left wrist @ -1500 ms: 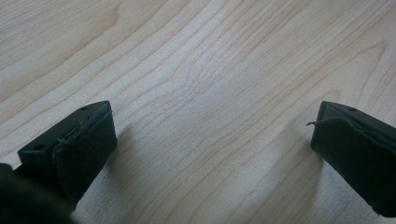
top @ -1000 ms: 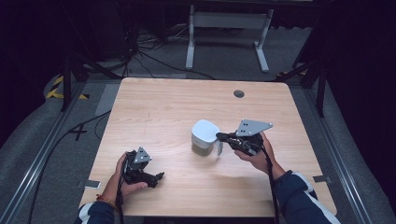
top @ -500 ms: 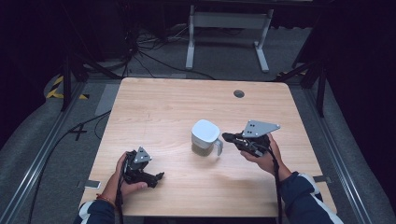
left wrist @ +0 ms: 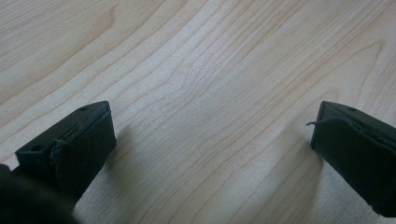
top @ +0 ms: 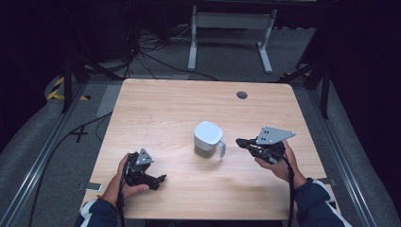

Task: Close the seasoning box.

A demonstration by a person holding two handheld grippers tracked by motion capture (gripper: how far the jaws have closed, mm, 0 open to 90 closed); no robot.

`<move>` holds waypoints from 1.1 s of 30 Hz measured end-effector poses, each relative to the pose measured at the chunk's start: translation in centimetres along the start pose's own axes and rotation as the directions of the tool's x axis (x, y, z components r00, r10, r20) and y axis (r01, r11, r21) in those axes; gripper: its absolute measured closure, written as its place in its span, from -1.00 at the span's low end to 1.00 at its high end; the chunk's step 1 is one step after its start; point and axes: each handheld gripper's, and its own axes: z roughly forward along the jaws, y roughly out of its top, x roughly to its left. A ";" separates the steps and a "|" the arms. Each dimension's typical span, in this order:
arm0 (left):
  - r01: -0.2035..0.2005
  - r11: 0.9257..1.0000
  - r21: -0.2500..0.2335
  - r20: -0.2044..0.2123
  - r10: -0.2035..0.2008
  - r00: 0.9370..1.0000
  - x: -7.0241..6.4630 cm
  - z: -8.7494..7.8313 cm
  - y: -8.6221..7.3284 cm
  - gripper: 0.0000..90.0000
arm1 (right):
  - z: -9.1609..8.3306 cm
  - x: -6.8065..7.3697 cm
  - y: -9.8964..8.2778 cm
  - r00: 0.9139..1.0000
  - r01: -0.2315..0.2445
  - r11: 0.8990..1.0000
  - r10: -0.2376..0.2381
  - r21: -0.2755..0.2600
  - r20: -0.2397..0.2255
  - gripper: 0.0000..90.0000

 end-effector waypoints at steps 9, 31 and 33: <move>-0.013 1.000 0.002 0.000 0.013 1.000 0.1 0.0 0.0 -1.00 | -1.2 -0.4 -1.2 1.000 -0.007 0.999 0.006 0.037 0.027 1.00; -0.001 1.000 0.002 0.006 0.001 1.000 0.0 0.0 0.0 -1.00 | -5.9 -1.5 -9.0 0.991 -0.112 0.990 0.105 0.083 0.086 0.66; 0.000 1.000 0.002 0.005 0.000 1.000 0.0 0.0 0.0 -1.00 | -6.2 -1.5 -10.4 0.986 -0.145 0.986 0.138 0.082 0.089 0.37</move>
